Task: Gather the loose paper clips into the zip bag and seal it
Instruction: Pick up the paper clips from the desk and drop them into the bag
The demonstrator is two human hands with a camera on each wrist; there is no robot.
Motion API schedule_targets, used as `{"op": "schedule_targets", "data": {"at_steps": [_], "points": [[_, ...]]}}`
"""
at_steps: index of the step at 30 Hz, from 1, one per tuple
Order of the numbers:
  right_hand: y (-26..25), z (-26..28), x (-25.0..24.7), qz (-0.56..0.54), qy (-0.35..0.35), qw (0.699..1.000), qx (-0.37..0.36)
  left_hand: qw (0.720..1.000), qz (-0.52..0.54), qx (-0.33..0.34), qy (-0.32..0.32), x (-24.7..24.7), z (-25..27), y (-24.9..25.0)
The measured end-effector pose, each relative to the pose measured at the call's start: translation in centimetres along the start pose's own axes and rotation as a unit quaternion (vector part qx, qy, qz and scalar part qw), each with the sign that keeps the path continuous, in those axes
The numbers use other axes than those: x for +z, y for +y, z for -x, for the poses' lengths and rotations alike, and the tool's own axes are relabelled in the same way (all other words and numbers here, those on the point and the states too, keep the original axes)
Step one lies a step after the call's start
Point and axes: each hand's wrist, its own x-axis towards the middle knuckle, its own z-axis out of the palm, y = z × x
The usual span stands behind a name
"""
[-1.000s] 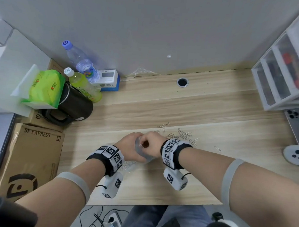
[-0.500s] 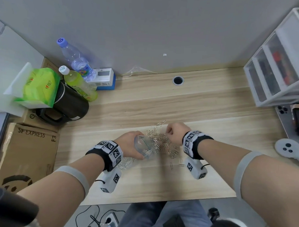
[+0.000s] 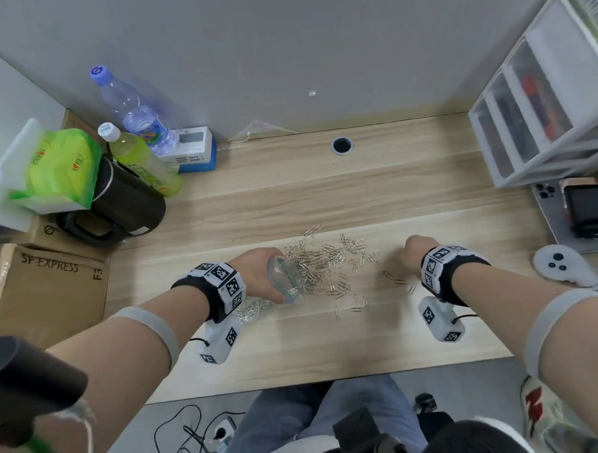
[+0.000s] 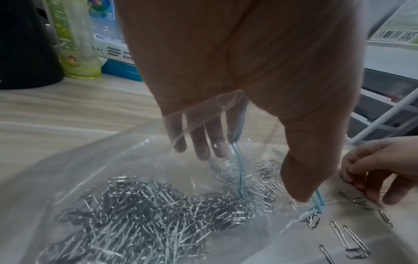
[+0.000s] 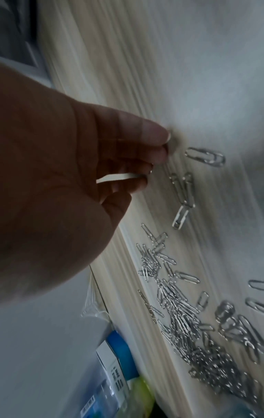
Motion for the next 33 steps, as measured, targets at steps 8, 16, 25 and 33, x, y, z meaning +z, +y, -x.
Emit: {"op": "schedule_targets", "data": {"at_steps": [8, 16, 25, 33], "points": [[-3.0, 0.2, 2.5, -0.222, -0.075, 0.971, -0.045, 1.0, 0.001, -0.007, 0.009, 0.3, 0.2, -0.3], [-1.0, 0.9, 0.6, -0.177, -0.04, 0.983, -0.029, 1.0, 0.007, -0.011, 0.003, 0.2, 0.0, -0.2], [0.4, 0.2, 2.0, -0.148, -0.155, 0.977, 0.001, 1.0, 0.002, -0.01, 0.013, 0.6, -0.2, -0.8], [-3.7, 0.0, 2.4, -0.282, -0.156, 0.945, -0.054, 1.0, 0.012, -0.006, 0.023, 0.6, -0.1, -0.9]]}}
